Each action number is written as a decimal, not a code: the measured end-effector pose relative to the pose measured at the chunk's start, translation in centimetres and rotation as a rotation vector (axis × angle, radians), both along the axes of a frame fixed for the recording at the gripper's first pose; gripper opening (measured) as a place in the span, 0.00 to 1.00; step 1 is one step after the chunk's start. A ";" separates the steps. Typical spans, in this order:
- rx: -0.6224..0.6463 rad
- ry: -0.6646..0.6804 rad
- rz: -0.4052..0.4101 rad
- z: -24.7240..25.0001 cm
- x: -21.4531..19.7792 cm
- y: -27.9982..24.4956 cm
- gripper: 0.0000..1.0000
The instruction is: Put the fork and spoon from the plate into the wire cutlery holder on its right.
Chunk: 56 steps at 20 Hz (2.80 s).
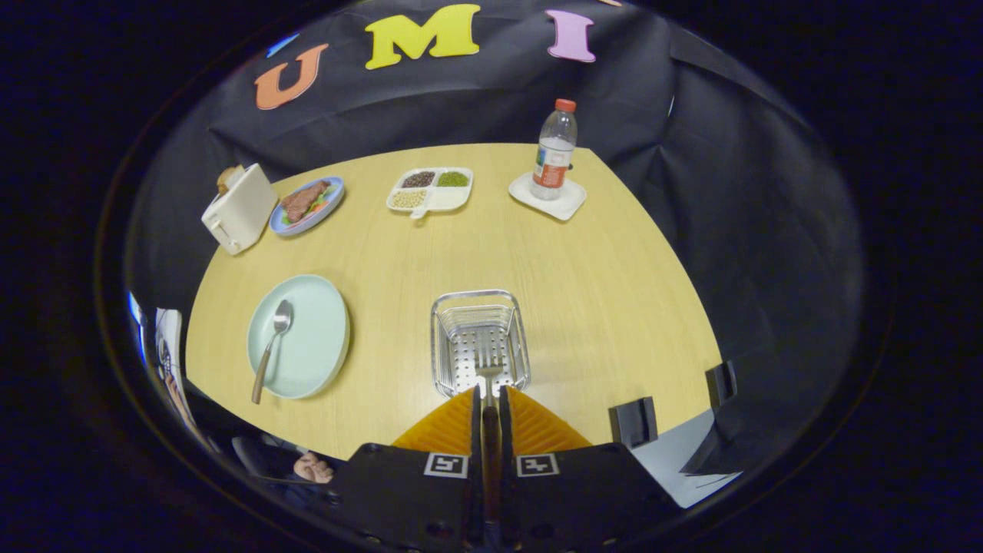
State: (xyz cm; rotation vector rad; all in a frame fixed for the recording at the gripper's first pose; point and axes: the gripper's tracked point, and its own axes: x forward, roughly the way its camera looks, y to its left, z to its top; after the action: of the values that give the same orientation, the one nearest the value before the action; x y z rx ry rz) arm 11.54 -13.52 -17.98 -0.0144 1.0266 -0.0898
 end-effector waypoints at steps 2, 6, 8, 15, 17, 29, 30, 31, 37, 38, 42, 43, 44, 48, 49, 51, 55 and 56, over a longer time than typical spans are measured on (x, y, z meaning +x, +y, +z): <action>0.004 0.000 -0.001 0.3 0.0 0.1 0.10; -0.014 -0.026 -0.008 0.7 0.1 -0.3 0.20; -0.028 -0.042 -0.017 1.0 0.2 -0.3 0.30; -0.048 -0.112 -0.005 3.4 0.5 1.8 0.79; -0.027 -0.113 -0.001 3.7 0.4 3.3 0.89; 0.086 -0.023 0.108 0.9 0.2 17.2 0.88; 0.094 -0.010 0.117 0.3 0.2 18.4 0.88; 0.103 0.004 0.128 -0.3 0.2 19.7 0.87; 0.123 0.082 0.178 -4.1 0.3 25.6 0.85; 0.125 0.094 0.184 -4.7 0.3 26.4 0.86; 0.121 0.135 0.187 -6.6 0.5 29.0 0.86; 0.123 0.142 0.183 -7.0 0.7 29.5 0.86; 0.127 0.150 0.174 -7.4 0.9 30.0 0.86; 0.138 0.220 0.126 -9.7 0.7 31.2 0.86; 0.136 0.232 0.125 -10.0 0.7 31.4 0.83; 0.138 0.221 0.116 -9.9 0.9 31.8 0.83; 0.125 0.209 0.113 -9.4 1.1 32.0 0.77; 0.120 0.205 0.116 -9.4 1.2 32.0 0.77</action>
State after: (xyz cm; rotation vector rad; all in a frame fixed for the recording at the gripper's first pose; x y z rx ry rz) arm 12.70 18.44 -27.34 0.0264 1.2320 0.0800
